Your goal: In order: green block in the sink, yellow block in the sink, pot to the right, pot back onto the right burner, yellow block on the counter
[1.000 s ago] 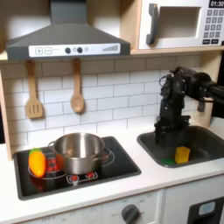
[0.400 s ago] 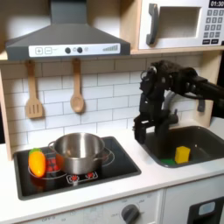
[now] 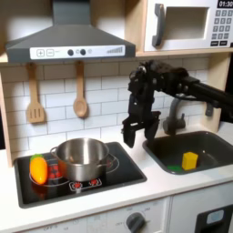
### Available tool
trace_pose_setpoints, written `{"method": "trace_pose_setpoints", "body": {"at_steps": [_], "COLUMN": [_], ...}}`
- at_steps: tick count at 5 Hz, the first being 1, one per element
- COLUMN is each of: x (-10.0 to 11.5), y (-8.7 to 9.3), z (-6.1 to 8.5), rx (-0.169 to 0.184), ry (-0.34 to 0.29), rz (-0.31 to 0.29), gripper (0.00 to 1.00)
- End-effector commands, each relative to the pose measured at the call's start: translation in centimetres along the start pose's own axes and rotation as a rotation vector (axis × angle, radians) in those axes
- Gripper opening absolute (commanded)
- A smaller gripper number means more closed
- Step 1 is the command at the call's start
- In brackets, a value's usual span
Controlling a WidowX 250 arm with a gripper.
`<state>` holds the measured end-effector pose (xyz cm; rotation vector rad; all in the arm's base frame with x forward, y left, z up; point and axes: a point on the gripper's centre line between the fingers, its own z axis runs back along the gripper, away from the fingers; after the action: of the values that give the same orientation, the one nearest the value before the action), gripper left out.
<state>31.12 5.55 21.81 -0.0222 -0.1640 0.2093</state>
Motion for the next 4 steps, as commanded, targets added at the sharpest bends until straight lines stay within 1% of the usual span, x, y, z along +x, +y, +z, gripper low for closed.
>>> {"method": "trace_pose_setpoints", "body": {"at_steps": [1, 2, 3, 4], "x": [2.7, 3.9, 5.6, 8.4], "y": [3.0, 4.7, 5.8, 7.6], "z": [-1.3, -1.7, -1.6, -1.3], "rx": [0.013, 0.007, -0.012, -0.016], "ry": [0.022, 0.03, 0.025, 0.012], "rz": [0.043, 0.075, 0.065, 0.048], "gripper": [1.0, 1.0, 1.0, 1.0]}}
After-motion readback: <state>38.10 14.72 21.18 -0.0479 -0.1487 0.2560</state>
